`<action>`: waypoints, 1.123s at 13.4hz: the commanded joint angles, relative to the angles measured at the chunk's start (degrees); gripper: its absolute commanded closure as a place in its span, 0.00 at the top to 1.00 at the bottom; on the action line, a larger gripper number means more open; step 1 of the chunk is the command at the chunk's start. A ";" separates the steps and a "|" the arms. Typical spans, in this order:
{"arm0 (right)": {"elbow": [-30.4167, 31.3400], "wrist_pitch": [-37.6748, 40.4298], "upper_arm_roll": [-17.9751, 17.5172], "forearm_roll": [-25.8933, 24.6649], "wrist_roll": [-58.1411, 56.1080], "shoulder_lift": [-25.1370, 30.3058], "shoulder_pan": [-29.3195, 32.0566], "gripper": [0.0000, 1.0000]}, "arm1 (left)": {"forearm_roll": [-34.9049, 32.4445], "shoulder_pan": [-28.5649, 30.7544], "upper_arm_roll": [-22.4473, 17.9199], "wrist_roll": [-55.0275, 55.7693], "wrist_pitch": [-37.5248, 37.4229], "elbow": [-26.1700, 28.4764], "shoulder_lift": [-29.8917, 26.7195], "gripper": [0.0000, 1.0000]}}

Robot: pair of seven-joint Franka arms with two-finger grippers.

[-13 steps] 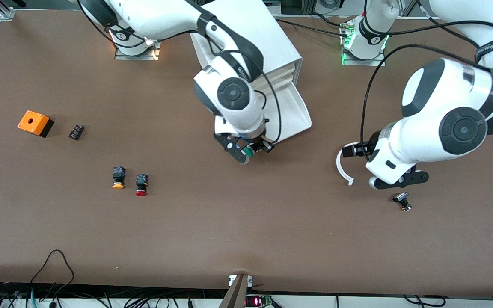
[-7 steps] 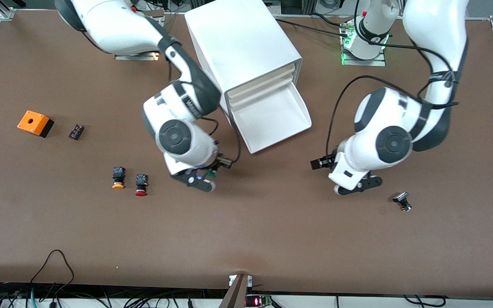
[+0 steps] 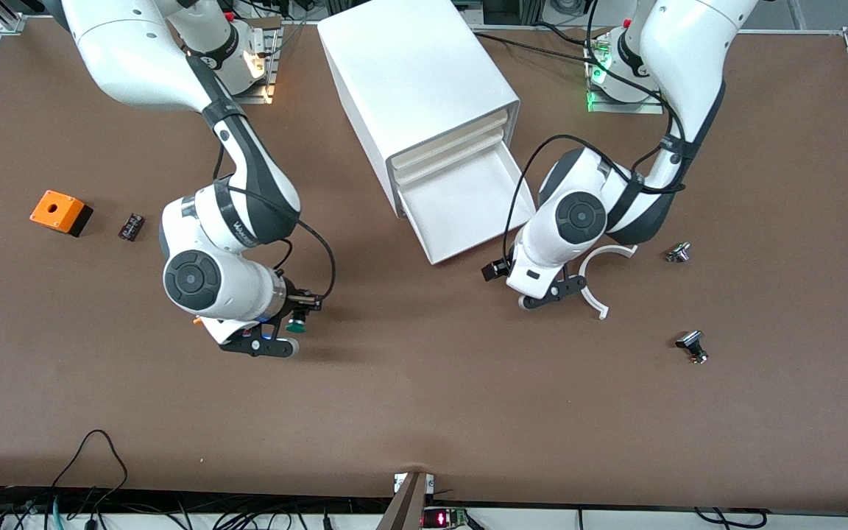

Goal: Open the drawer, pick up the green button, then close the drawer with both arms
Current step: 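Lift the green button out with the right gripper while the left gripper releases, then push the drawer shut with the left gripper while the right gripper lowers the button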

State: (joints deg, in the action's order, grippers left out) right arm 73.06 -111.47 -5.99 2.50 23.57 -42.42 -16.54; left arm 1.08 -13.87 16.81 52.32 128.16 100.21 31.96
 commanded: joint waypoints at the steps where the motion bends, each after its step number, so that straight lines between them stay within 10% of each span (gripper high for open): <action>1: 16.73 -13.29 2.46 0.14 -7.89 5.77 -0.16 0.00 | -1.69 -1.42 0.76 5.32 4.19 6.48 -3.21 1.00; 8: 23.10 -23.36 3.35 0.49 -14.43 3.40 3.27 0.07 | -0.91 -2.04 6.47 10.17 4.74 11.84 -4.45 1.00; 11: 22.74 -23.36 3.35 0.58 -13.90 3.40 3.27 0.98 | -0.73 -1.60 9.89 12.00 3.51 12.64 -4.71 1.00; 15: 21.08 -22.48 3.52 0.58 -14.87 6.46 3.71 0.99 | -0.64 -2.30 13.51 18.69 0.62 13.08 -4.45 1.00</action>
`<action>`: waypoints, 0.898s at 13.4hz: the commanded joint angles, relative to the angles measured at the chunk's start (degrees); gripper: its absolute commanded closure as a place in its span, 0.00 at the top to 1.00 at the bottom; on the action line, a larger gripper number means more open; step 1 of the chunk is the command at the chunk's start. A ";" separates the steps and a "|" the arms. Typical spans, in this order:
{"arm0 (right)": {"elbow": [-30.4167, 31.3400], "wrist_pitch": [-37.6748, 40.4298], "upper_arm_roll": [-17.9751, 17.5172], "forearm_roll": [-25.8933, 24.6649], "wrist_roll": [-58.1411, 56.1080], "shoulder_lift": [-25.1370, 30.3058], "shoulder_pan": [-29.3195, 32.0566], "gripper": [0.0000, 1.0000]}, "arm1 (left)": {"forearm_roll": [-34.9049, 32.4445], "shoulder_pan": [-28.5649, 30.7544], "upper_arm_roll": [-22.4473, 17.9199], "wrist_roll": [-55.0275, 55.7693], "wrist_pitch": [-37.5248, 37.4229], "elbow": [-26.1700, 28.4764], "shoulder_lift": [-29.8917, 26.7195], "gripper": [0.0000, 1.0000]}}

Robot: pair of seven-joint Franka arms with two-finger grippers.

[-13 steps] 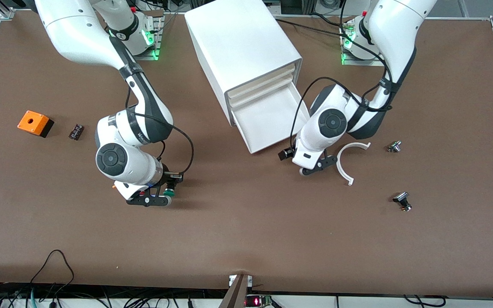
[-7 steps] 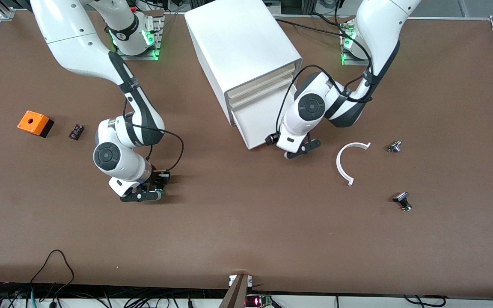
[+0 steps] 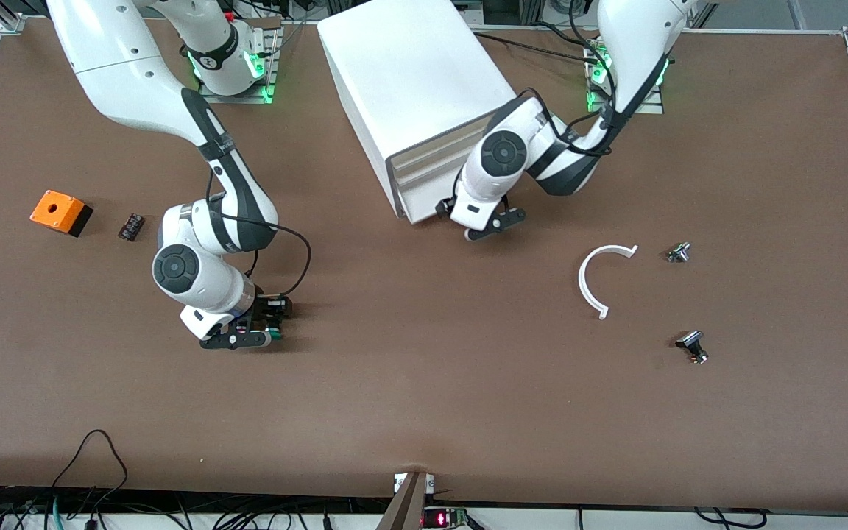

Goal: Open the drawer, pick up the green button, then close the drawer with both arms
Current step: 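Push the drawer shut with the left gripper while the right gripper lowers the button, then set the green button beside the red button and open the right gripper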

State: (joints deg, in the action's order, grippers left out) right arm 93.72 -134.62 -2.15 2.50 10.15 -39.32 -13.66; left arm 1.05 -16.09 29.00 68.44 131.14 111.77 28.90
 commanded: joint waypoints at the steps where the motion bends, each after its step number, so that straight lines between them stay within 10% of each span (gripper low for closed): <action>1: 0.24 1.81 -0.31 0.66 -1.37 5.11 0.92 0.99 | -0.61 -0.08 1.50 2.23 -4.47 1.52 -1.39 1.00; 12: -0.56 20.60 3.03 0.49 -2.33 23.04 4.25 0.99 | 1.94 0.53 3.08 2.05 -5.98 0.38 -1.39 1.00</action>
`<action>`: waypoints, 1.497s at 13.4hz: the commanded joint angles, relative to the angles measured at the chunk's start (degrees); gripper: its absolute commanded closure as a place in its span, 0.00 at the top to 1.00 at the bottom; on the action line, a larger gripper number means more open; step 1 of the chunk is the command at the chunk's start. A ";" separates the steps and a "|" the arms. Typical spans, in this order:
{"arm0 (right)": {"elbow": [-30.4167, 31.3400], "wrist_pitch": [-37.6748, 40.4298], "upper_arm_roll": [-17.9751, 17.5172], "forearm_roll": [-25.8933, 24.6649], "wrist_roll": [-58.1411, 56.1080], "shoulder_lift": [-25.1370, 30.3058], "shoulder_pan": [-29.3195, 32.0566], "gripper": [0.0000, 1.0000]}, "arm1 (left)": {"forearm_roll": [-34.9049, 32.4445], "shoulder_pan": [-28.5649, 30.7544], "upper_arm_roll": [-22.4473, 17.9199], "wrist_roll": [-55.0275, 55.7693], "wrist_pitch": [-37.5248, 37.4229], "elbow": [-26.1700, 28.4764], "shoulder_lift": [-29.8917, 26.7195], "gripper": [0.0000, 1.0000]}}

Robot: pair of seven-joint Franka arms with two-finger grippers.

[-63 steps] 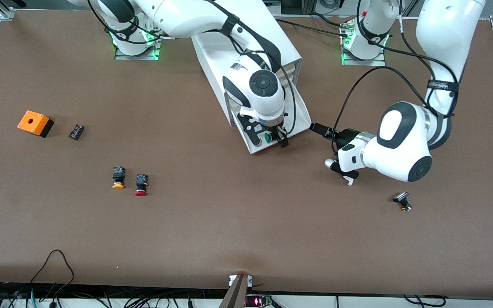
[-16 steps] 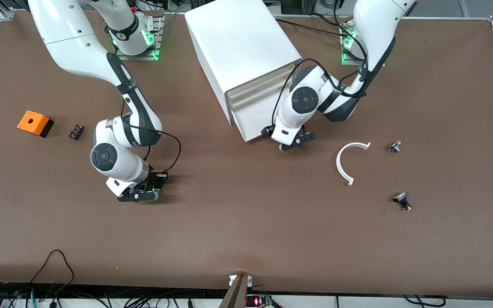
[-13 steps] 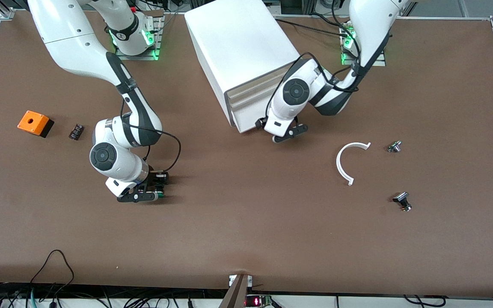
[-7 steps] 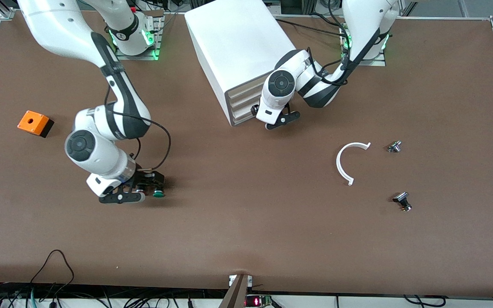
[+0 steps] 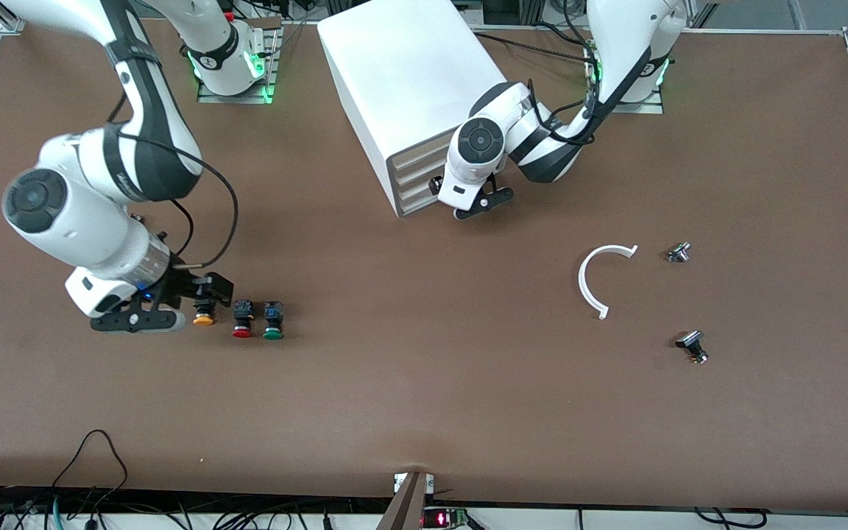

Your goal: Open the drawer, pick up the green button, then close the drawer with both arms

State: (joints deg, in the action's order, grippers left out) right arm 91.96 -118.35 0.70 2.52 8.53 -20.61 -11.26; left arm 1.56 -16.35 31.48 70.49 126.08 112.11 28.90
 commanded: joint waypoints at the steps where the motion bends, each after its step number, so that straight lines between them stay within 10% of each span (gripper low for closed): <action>1: 1.21 7.23 -0.34 0.21 -1.06 6.52 3.16 0.99 | 1.34 0.88 0.52 -0.27 -1.01 -1.09 -1.47 1.00; 14: 4.45 21.94 -3.78 -2.15 0.24 23.23 10.91 0.99 | -5.78 18.45 -0.62 -37.57 -37.40 -30.90 -10.24 1.00; 20: 9.29 23.08 -3.78 -2.69 2.80 28.25 11.00 0.99 | -0.43 13.98 -25.20 -74.24 -36.96 -23.09 -26.77 1.00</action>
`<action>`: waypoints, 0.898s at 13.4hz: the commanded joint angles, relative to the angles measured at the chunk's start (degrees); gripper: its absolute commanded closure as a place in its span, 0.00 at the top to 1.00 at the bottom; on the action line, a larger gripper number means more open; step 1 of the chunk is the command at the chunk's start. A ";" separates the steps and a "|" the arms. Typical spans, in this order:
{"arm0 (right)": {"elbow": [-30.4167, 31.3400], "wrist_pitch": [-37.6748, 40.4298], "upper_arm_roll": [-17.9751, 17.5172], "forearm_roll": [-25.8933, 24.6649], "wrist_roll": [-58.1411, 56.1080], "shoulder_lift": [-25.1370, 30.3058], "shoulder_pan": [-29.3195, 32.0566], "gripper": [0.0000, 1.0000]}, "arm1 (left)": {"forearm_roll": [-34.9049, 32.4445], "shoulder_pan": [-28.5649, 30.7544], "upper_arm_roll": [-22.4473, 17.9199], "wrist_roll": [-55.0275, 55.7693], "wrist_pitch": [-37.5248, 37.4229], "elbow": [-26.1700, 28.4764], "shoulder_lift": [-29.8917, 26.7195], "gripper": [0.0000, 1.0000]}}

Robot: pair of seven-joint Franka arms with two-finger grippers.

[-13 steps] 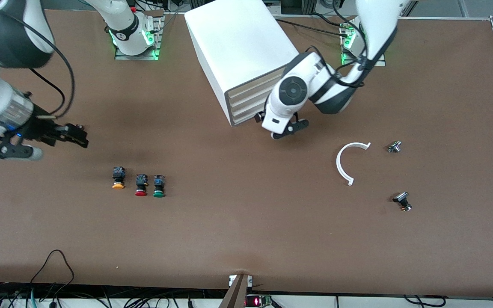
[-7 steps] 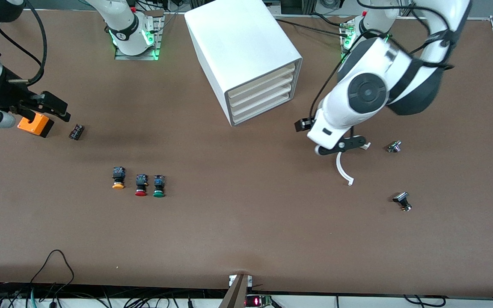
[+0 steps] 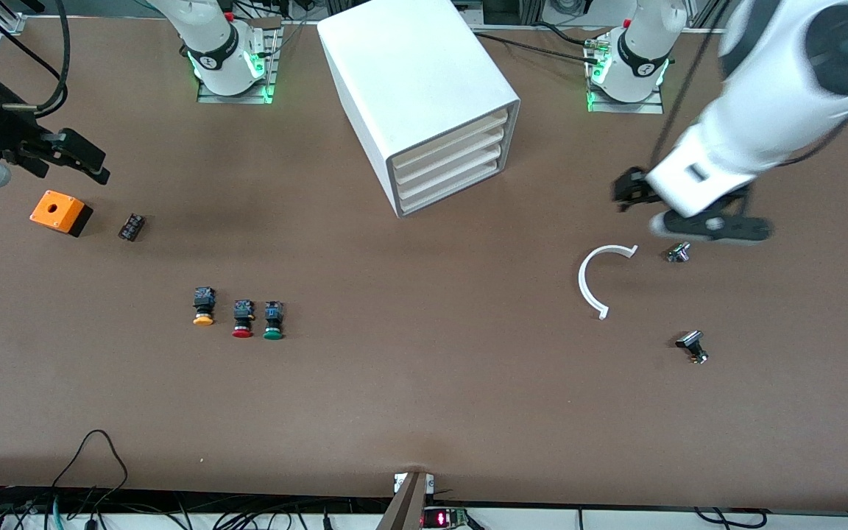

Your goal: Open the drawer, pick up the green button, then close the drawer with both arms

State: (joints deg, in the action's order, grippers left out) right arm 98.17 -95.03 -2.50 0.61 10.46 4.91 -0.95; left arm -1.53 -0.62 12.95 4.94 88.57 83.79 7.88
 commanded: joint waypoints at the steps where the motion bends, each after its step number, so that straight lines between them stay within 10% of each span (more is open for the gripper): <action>1: 3.08 -0.33 -0.57 -0.79 0.87 2.73 0.68 0.99 | 3.71 -3.76 -10.28 -8.80 0.64 6.81 -7.42 1.00; 12: 0.36 0.11 -1.28 -0.87 -0.18 1.15 0.51 0.99 | 3.02 -2.46 -13.48 -4.76 3.46 12.89 -11.31 1.00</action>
State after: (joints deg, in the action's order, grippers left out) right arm 99.55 -95.22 -3.20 0.54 10.54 6.27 -0.92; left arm 2.40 -3.02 -0.23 2.34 92.45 95.99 -1.78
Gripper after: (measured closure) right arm 0.004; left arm 0.000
